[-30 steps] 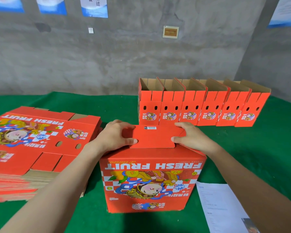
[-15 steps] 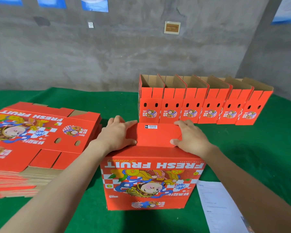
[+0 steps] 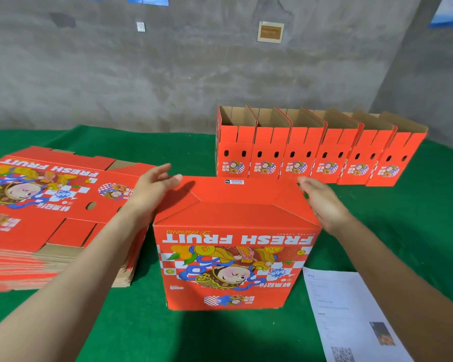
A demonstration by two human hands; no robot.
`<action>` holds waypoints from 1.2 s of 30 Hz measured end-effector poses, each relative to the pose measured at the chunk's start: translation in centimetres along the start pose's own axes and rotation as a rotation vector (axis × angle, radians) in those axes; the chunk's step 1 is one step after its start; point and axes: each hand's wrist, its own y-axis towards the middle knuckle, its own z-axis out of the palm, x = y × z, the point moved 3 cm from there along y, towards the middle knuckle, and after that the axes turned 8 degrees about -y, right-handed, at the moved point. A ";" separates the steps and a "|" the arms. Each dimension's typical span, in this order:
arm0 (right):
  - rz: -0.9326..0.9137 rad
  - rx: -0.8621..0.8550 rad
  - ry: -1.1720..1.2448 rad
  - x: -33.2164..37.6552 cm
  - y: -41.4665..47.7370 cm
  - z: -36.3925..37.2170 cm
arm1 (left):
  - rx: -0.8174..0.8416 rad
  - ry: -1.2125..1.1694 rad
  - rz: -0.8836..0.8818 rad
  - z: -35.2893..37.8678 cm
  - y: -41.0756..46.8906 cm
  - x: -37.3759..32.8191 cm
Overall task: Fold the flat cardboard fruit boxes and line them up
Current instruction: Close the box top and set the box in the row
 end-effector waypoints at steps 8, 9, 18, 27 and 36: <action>0.534 0.117 -0.080 -7.9 -2.5 2.1 | 0.226 0.175 -0.290 -2.1 -1.3 2.4; 0.493 0.136 -0.106 -7.6 -2.6 1.8 | 0.223 0.152 -0.256 -2.1 -1.1 2.0; 0.227 0.231 -0.106 -4.4 -2.5 0.3 | 0.097 0.110 0.129 -1.7 0.1 -1.4; 0.025 0.400 0.282 -4.8 -1.0 0.5 | -0.172 -0.075 0.171 -3.1 0.7 -0.3; -0.216 0.326 0.090 -3.6 -1.3 0.1 | -0.078 0.078 0.179 -3.9 1.4 2.9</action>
